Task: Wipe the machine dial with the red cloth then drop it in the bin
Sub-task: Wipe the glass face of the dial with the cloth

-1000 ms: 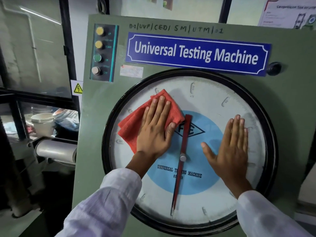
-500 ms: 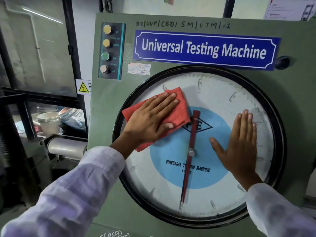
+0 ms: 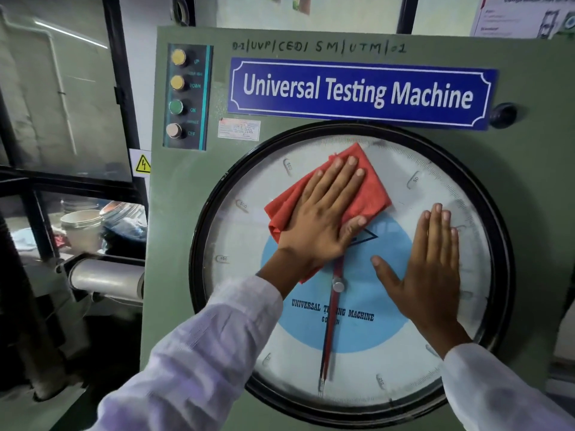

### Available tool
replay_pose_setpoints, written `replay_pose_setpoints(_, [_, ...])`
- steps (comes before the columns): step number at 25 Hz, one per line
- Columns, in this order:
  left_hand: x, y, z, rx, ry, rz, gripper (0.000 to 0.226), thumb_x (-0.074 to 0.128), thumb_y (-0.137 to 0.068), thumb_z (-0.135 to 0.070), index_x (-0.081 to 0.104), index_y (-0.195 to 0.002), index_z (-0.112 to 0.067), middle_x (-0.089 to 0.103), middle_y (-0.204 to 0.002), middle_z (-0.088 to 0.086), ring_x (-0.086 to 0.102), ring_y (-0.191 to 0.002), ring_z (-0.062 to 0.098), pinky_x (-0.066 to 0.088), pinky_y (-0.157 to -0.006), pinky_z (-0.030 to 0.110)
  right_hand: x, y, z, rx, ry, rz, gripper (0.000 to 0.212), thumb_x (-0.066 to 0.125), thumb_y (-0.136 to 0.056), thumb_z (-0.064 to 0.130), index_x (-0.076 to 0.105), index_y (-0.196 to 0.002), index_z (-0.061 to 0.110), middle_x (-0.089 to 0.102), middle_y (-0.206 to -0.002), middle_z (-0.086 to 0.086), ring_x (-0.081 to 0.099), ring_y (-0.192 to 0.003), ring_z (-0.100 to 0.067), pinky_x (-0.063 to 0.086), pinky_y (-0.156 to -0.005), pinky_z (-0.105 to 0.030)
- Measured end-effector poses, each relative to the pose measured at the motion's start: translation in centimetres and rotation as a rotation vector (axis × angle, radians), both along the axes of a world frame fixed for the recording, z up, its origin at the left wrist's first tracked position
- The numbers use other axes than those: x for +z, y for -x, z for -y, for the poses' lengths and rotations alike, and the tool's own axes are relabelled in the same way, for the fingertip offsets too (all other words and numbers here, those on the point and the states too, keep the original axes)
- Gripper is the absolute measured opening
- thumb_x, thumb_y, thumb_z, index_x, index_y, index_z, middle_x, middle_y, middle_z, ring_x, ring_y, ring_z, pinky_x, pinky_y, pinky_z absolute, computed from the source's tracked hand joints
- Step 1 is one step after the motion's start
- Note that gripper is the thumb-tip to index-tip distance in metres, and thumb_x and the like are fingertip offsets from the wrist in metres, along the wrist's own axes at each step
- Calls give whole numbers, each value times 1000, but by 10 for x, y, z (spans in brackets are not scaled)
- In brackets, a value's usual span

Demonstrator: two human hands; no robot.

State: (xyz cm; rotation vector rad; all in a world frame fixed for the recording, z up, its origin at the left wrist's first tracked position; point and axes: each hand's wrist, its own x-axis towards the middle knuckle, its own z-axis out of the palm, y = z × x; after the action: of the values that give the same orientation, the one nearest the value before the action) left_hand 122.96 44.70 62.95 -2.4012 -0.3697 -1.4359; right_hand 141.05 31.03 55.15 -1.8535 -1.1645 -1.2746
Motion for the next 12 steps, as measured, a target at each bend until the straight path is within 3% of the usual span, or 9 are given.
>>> replay_pose_setpoints(3, [-14,40,-23,56,-63,-70,72,47,-107,-52,27,-167,-17,20,-177,3,11,-165,19,12,-135,43,1,-1,2,2,1,19,106,40,-99,74,14,-167,-3,14,-177,-24,8,-167,-33,11,-136,-47])
replay_pose_setpoints(6, [-22,74,-44,153,27,19,71,41,-107,-54,25,-168,-21,18,-177,0,11,-165,16,12,-135,42,-1,-1,1,-2,-7,18,106,41,-100,73,13,-167,-3,11,-177,-23,8,-167,-34,12,-136,-49])
replay_pose_setpoints(9, [-15,57,-36,159,105,127,71,41,-107,-50,24,-168,-17,18,-177,3,7,-166,18,4,-135,39,-1,0,-1,4,-8,12,106,40,-100,73,13,-167,-4,10,-177,-23,8,-167,-34,12,-136,-50])
replay_pose_setpoints(12, [1,9,-9,56,137,159,70,47,-106,-43,31,-165,-8,24,-175,12,12,-165,27,8,-135,47,-1,-1,-2,12,-13,2,106,42,-100,72,14,-166,-5,10,-177,-24,8,-167,-35,12,-136,-50])
